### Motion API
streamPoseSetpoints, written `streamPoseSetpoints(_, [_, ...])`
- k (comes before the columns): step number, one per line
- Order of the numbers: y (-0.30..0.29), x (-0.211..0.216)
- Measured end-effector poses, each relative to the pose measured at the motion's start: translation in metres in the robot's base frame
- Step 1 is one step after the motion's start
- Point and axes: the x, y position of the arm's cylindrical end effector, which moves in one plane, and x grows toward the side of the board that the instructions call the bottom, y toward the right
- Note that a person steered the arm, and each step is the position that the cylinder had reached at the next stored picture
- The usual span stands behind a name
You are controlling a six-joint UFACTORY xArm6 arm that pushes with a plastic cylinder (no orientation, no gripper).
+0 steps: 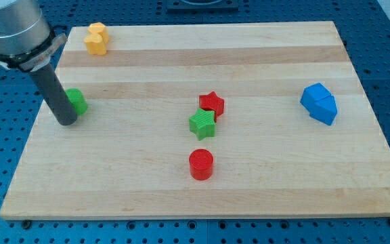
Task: Slide the green star below green circle
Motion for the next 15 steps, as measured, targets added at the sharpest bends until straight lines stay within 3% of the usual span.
streamPoseSetpoints(1, [0.018, 0.019])
streamPoseSetpoints(3, [0.125, 0.075])
streamPoseSetpoints(5, [0.244, 0.068])
streamPoseSetpoints(6, [0.284, 0.044])
streamPoseSetpoints(7, [0.283, 0.020])
streamPoseSetpoints(9, [0.175, 0.021])
streamPoseSetpoints(11, [0.115, 0.021])
streamPoseSetpoints(13, [0.111, 0.035])
streamPoseSetpoints(15, [0.059, 0.033])
